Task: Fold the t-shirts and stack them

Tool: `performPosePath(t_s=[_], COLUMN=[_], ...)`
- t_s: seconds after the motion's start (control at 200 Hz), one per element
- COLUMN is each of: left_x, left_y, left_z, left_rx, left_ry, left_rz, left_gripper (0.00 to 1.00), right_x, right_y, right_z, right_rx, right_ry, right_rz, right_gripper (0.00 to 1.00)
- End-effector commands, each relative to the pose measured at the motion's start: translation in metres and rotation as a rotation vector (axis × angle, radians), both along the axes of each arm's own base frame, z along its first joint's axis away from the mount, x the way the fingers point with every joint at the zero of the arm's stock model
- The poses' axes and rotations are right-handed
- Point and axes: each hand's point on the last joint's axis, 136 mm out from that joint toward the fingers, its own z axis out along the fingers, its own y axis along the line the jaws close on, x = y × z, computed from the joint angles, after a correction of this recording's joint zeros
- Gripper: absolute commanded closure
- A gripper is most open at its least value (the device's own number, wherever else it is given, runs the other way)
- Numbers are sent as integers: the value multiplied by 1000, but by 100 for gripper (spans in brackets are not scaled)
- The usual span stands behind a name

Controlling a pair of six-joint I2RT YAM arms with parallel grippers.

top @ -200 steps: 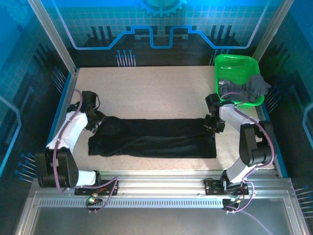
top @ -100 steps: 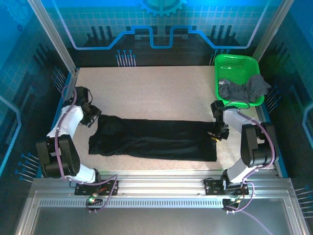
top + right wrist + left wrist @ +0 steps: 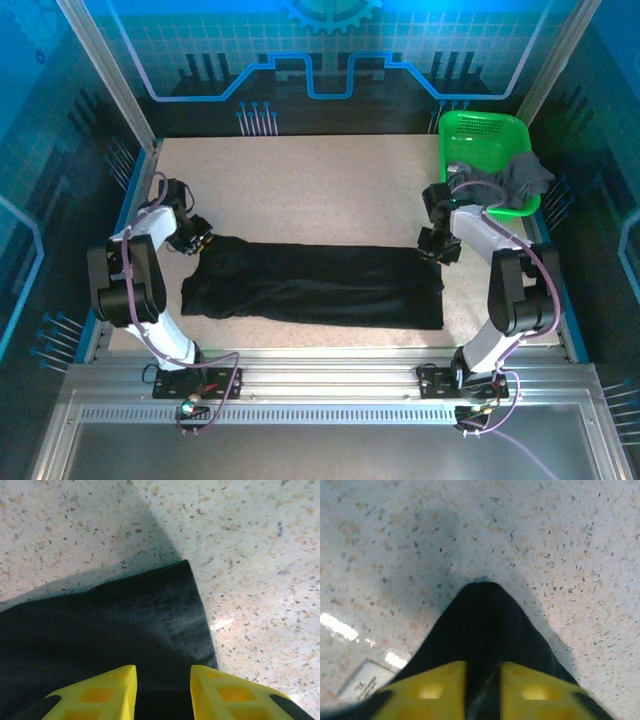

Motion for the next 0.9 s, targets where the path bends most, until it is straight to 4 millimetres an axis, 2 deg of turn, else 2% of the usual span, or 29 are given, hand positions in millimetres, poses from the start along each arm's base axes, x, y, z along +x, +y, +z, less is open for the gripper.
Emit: performPosePath(t_s=[0.0, 0.085, 0.23, 0.31, 0.365, 0.52, 0.72, 0.805, 0.895], left_x=[2, -6, -13, -10, -1, 33, 68, 76, 76], left_y=[19, 36, 54, 57, 55, 45, 60, 67, 72], left_z=[-2, -3, -5, -7, -7, -2, 11, 17, 29], left_rx=[64, 104, 90, 59, 22, -82, -70, -41, -9], left_ry=[33, 63, 80, 69, 39, -41, -86, -92, -97], left_rz=[33, 75, 119, 130, 120, 101, 135, 130, 121], left_gripper=[100, 100, 100, 100, 100, 100, 100, 100, 83], right_x=[-8, -7, -1, 5, 12, 50, 113, 136, 150], right_y=[2, -3, -12, -12, -10, 5, 14, 20, 28], right_z=[-22, -34, -40, -40, -40, -36, -41, -35, -18], right_rx=[-12, -44, -114, -125, -122, -79, -31, -12, -2], right_ry=[81, 104, 171, 191, 190, 148, 132, 103, 47], right_rz=[-25, -38, -40, -36, -31, 23, 65, 93, 145], right_gripper=[67, 69, 72, 73, 73, 73, 74, 72, 64])
